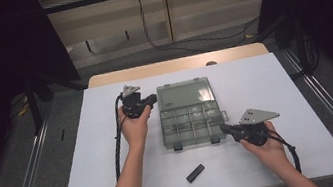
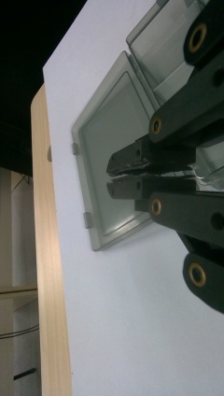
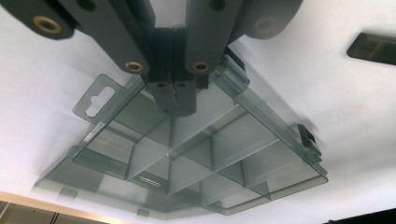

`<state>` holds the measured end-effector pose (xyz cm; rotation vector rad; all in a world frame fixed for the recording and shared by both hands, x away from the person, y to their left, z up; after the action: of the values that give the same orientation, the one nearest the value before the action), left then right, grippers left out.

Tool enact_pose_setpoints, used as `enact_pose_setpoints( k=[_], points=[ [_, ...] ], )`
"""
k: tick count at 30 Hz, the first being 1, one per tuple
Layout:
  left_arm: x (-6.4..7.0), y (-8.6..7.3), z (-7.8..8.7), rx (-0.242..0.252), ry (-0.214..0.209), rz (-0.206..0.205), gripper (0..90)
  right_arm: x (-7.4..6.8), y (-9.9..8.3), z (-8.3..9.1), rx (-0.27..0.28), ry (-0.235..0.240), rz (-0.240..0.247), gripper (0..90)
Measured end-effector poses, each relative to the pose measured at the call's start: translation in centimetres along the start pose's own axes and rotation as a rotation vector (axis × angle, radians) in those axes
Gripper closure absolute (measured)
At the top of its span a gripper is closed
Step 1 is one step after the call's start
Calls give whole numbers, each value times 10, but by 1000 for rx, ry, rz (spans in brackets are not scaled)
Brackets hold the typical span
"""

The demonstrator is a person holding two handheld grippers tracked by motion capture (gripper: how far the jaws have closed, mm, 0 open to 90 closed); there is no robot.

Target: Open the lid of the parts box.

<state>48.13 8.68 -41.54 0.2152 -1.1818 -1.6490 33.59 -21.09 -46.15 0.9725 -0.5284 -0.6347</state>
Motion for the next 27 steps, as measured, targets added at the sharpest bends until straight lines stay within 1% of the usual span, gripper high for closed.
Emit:
enact_pose_setpoints(
  k=[2,5,6,8,9,10,12,14,15,17,19,20,21,22,24,26,27],
  points=[
    [2,-2,1,-11,-6,-10,853,0,0,0,1,1,0,900],
    [8,-5,5,-31,-28,-27,834,0,0,0,4,1,-2,899],
    [10,-6,6,-34,-39,-30,824,0,0,0,5,4,-7,889],
    [14,-10,10,-54,-45,-44,797,1,1,1,12,-4,1,870],
    [17,-12,11,-49,-51,-43,775,2,1,3,26,-9,-2,867],
    [20,-14,13,-55,-58,-45,763,4,2,5,44,-8,-9,862],
    [23,-17,15,-83,-59,-63,722,5,4,7,70,-5,-19,838],
    [26,-20,18,-89,-63,-67,680,6,4,9,79,-7,-29,792],
    [28,-23,20,-86,-75,-66,665,6,4,10,77,-5,-32,772],
    [29,-28,23,-102,-77,-81,638,7,4,11,89,-4,-29,721],
    [30,-33,26,-117,-72,-112,609,8,4,14,105,2,-49,668],
    [33,-35,28,-111,-79,-105,584,9,4,15,113,-1,-53,641],
    [33,-37,30,-117,-82,-116,567,9,4,16,119,1,-58,609],
    [35,-39,32,-121,-87,-118,547,9,4,17,124,3,-63,580],
    [37,-43,36,-124,-105,-128,487,10,3,19,122,-5,-64,536],
    [42,-47,39,-139,-118,-146,428,12,1,21,118,-10,-66,487],
    [44,-48,41,-143,-125,-151,414,12,0,22,118,-13,-73,460]
  ],
)
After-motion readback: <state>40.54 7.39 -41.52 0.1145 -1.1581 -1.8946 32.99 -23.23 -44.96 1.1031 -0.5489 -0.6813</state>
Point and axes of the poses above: each handheld gripper's, and its own axes: z roughly backward along the jaws, y roughly out of its top, x roughly to its right, the point moved 3 cm from there along -z, roughly forward along the jaws, and after that the axes turned 12 degrees about z, right-handed, at the moved point
